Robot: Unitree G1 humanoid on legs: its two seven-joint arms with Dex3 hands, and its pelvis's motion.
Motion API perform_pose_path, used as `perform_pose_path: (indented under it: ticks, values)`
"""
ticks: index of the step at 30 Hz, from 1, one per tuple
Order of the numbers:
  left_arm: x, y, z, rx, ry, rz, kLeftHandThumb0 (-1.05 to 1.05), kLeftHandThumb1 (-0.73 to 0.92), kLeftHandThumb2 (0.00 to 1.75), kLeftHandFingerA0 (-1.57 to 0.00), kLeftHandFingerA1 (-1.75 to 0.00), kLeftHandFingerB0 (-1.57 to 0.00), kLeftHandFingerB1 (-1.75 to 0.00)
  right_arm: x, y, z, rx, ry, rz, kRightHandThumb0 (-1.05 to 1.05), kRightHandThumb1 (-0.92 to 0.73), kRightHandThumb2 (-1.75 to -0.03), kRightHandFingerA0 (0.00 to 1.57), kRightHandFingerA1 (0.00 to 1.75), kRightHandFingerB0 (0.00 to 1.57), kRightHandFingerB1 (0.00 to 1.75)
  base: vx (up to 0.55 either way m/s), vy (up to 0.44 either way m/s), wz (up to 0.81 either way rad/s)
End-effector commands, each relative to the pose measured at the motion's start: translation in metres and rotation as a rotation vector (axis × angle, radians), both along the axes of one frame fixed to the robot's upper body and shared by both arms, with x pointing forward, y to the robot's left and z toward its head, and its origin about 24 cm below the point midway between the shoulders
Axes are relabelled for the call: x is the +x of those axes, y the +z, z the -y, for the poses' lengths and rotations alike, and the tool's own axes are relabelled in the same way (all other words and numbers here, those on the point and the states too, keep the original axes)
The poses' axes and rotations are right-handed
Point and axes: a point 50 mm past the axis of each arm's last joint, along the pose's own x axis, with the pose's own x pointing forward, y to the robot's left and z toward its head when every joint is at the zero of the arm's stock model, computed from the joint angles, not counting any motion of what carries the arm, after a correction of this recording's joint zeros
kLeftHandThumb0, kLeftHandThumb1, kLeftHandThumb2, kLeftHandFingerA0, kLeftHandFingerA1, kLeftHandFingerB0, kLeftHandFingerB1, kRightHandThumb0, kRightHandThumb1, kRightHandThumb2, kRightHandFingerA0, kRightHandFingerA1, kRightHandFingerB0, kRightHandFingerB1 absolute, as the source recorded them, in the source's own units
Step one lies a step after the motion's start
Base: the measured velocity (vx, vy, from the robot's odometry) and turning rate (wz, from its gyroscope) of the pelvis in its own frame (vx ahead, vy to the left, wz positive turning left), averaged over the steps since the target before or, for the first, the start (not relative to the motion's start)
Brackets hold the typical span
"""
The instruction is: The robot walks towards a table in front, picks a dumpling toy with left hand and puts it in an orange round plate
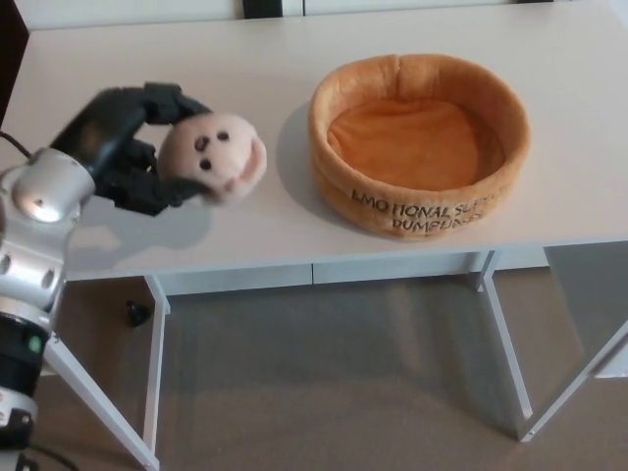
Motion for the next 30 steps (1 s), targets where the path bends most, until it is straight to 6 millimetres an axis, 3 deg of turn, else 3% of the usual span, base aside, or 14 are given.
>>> perform_pose_path:
  ticks: [1, 8, 15, 19, 21, 24, 28, 30]
  values:
    - [0.008, 0.014, -0.009, -0.277, 0.069, -0.012, -0.14, 0.70, 0.79, -1.09, -1.01, -0.95, -0.78, 0.000, 0.001, 0.003, -0.022, 0.000, 0.002, -0.47, -0.50, -0.55, 0.67, 0.51, 0.35, 0.36, 0.00, 0.000, 0.00]
    - [0.019, 0.035, 0.001, -0.497, 0.094, -0.008, -0.13, 0.68, 0.81, -1.13, -0.97, -1.01, -0.78, 0.003, 0.002, 0.004, -0.023, 0.009, 0.006, -0.47, -0.50, -0.55, 0.63, 0.50, 0.34, 0.36, 0.00, 0.000, 0.00]
    - [0.023, 0.044, 0.017, -0.567, 0.077, -0.002, -0.12, 0.65, 0.87, -1.11, -0.99, -1.00, -0.80, 0.003, 0.003, 0.005, -0.023, -0.004, 0.017, -0.47, -0.49, -0.55, 0.64, 0.50, 0.35, 0.37, 0.00, 0.000, 0.00]
    - [0.026, 0.057, 0.046, -0.396, 0.065, 0.045, -0.11, 0.70, 0.79, -1.13, -0.94, -0.98, -0.79, 0.006, 0.003, 0.004, -0.027, 0.010, 0.011, -0.45, -0.51, -0.55, 0.63, 0.50, 0.35, 0.36, 0.00, 0.000, 0.00]
    - [0.026, 0.057, 0.048, -0.383, 0.066, 0.050, -0.11, 0.70, 0.79, -1.13, -0.94, -0.98, -0.79, 0.006, 0.003, 0.004, -0.027, 0.010, 0.011, -0.45, -0.51, -0.55, 0.63, 0.50, 0.35, 0.36, 0.00, 0.000, 0.00]
    - [0.027, 0.067, 0.091, -0.152, -0.035, 0.133, -0.06, 0.66, 0.83, -1.11, -0.92, -0.98, -0.74, 0.007, 0.002, 0.005, -0.029, 0.020, 0.009, -0.50, -0.50, -0.55, 0.68, 0.51, 0.35, 0.36, 0.00, 0.000, 0.00]
    - [0.027, 0.068, 0.096, -0.115, -0.036, 0.145, -0.06, 0.66, 0.83, -1.11, -0.92, -0.98, -0.74, 0.007, 0.001, 0.005, -0.027, 0.013, 0.010, -0.50, -0.50, -0.55, 0.68, 0.51, 0.35, 0.36, 0.00, 0.000, 0.00]
    - [0.029, 0.074, 0.131, -0.087, -0.074, 0.159, -0.06, 0.67, 0.79, -1.16, -0.98, -0.98, -0.76, 0.008, 0.004, 0.002, -0.015, 0.020, 0.014, -0.47, -0.51, -0.55, 0.63, 0.49, 0.35, 0.36, 0.00, 0.000, 0.00]
